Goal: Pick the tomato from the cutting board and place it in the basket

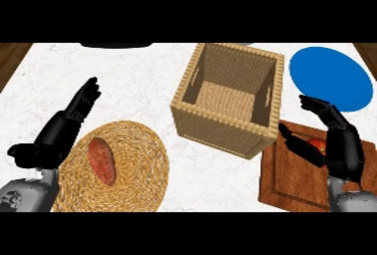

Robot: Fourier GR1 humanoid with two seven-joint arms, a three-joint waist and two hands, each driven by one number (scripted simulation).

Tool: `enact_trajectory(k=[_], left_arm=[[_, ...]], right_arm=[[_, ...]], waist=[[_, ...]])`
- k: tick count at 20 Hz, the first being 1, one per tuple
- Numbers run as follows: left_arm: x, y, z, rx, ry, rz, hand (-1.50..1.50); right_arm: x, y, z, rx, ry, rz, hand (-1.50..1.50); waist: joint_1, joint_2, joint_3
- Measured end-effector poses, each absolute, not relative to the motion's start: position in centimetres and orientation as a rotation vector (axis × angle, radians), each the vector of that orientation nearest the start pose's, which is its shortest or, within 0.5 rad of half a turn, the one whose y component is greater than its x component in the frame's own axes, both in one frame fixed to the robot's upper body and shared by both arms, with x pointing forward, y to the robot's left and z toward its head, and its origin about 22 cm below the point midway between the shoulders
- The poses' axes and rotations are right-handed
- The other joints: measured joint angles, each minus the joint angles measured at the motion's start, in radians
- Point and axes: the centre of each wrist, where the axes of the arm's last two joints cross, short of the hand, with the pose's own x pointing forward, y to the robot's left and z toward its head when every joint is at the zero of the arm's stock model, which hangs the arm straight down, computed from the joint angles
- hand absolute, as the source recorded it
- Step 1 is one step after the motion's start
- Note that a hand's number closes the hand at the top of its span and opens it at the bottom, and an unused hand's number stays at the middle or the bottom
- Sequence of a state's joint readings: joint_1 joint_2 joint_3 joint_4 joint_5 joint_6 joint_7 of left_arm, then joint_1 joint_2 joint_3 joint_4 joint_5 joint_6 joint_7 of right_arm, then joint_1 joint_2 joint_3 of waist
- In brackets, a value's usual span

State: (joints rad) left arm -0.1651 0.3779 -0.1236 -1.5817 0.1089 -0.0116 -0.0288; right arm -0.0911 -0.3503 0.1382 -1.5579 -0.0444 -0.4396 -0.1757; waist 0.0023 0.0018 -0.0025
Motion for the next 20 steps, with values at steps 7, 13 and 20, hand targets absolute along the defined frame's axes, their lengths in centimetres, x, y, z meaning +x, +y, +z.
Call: enact_trajectory(k=[7, 13, 20], left_arm=[[27.8, 26.7, 5.8, 0.058, -1.690, -0.374, 0.00], [27.5, 27.1, 5.7, 0.070, -1.675, -0.370, 0.00], [27.6, 27.1, 5.6, 0.073, -1.670, -0.369, 0.00]], right_arm=[[26.9, -27.8, 4.7, -0.905, -1.636, 0.128, -1.50], [27.2, -31.8, 9.1, -1.165, -1.364, 0.316, -1.50], [26.2, -30.1, 15.0, -1.071, -1.016, 0.560, -1.50]], waist=[[-0.009, -0.006, -0.005], [-0.025, -0.014, -0.011], [-0.030, -0.016, -0.008]])
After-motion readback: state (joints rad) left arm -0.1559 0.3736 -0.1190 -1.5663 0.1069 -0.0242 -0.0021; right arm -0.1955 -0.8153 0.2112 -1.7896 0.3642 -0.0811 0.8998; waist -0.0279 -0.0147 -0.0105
